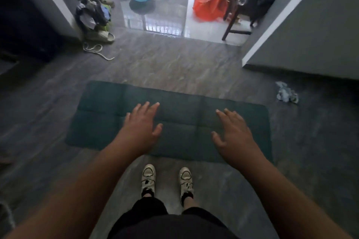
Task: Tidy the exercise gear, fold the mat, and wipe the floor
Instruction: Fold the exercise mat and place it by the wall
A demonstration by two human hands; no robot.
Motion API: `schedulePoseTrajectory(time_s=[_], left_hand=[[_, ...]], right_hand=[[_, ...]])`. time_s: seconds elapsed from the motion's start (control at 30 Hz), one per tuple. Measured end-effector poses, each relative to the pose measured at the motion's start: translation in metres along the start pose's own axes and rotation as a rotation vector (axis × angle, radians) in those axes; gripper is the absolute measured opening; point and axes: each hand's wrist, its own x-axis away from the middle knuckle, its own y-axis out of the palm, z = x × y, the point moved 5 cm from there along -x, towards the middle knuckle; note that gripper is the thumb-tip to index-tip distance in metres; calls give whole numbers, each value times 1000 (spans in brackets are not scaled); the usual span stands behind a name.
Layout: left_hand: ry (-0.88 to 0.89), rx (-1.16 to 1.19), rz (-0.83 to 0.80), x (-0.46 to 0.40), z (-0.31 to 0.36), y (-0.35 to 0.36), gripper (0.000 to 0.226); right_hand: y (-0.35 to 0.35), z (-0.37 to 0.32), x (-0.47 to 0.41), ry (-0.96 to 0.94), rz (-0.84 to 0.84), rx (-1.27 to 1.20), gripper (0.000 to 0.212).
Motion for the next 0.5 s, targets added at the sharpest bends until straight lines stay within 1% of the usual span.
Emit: schedulePoseTrajectory(time_s=[0.1, 0.27, 0.37, 0.5], left_hand=[[75, -53, -55, -22, 0, 7, 69], [120, -88, -106, -59, 0, 42, 69], [128, -124, -150, -88, -5, 83, 69], [123, -200, -215, -138, -31, 165, 69]], right_hand=[[13, 2, 3, 77, -15, -13, 67], [52, 8, -17, 87, -31, -29, 67], [89, 27, -48, 87, -78, -47, 68], [167, 67, -101, 80, -145, -40, 69]])
